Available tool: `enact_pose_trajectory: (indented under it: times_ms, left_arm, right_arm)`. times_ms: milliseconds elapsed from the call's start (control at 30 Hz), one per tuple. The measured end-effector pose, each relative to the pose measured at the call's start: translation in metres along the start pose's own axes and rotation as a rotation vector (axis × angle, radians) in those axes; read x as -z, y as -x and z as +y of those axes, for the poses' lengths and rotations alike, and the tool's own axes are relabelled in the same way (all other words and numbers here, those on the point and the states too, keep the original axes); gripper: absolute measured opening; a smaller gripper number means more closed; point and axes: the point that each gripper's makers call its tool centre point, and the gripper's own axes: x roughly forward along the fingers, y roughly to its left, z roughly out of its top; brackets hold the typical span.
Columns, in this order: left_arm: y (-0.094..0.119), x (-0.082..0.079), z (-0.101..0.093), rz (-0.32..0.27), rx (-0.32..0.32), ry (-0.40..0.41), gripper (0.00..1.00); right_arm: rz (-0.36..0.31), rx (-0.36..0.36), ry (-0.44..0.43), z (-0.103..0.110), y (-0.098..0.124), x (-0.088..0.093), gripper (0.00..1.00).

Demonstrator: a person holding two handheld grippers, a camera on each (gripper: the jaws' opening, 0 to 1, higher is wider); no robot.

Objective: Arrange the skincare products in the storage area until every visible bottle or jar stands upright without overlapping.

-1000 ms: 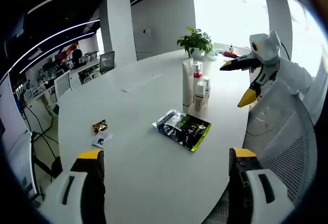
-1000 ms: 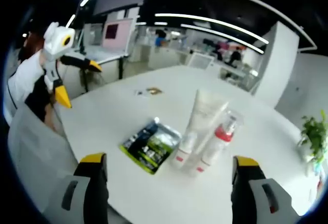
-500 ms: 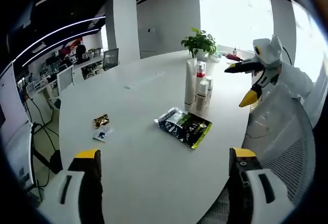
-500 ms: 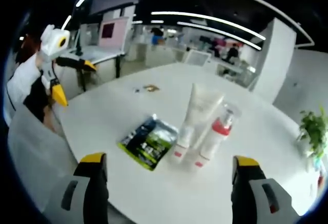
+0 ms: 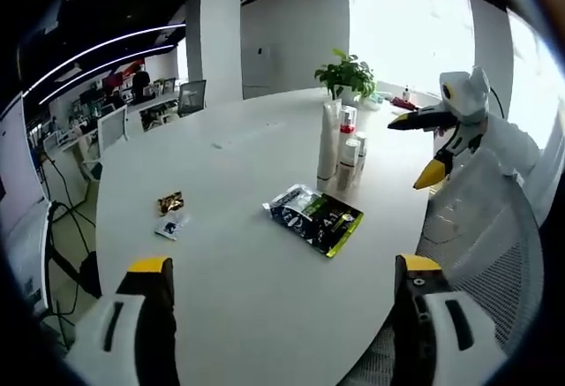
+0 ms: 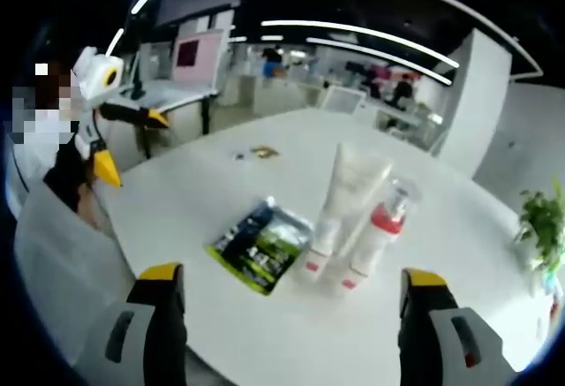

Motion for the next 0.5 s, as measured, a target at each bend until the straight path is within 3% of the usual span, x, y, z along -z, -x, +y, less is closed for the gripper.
enact_pose_trajectory:
  times_ms: [167,500]
  left_arm:
    - [-0.003,0.000,0.002,0.001,0.000,0.007,0.99]
    - [-0.007,0.005,0.011,0.018,-0.015,0.024,0.99]
  right_arm:
    - [-0.001,-0.015,0.009,0.005,-0.003,-0.004,1.00]
    - [-0.061,-0.089,0.051,0.026,-0.017,-0.034,1.00]
